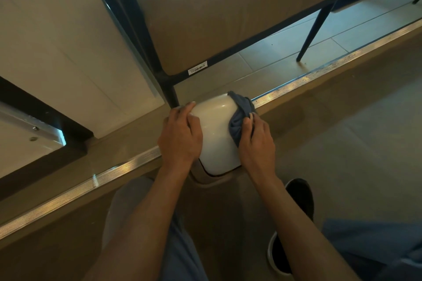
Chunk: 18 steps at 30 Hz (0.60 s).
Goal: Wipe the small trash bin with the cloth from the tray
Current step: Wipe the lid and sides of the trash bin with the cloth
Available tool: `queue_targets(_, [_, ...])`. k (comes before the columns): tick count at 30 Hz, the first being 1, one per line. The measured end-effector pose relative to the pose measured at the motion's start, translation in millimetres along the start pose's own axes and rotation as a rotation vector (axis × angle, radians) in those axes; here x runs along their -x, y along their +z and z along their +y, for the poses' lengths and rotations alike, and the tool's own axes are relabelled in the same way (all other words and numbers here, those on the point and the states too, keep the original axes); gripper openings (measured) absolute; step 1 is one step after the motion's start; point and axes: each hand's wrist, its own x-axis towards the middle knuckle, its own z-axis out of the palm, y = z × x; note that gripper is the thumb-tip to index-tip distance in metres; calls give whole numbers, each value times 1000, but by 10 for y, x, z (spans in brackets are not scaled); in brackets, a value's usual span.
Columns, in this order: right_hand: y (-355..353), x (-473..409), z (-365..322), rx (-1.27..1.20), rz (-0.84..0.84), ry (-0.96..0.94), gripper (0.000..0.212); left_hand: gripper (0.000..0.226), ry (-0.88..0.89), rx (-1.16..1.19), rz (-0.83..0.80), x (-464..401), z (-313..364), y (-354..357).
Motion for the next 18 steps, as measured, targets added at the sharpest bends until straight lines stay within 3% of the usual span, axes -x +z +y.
queue_targets(5, [-6, -448, -184, 42, -116, -76, 47, 49, 13, -20, 9, -7, -3, -1])
queue_targets(12, [7, -1141, -399, 156, -495, 5, 53, 49, 54, -109, 5, 5, 16, -18])
queue_targets(18, [60, -1078, -266, 202, -404, -95, 44, 49, 173, -122, -61, -29, 16, -40])
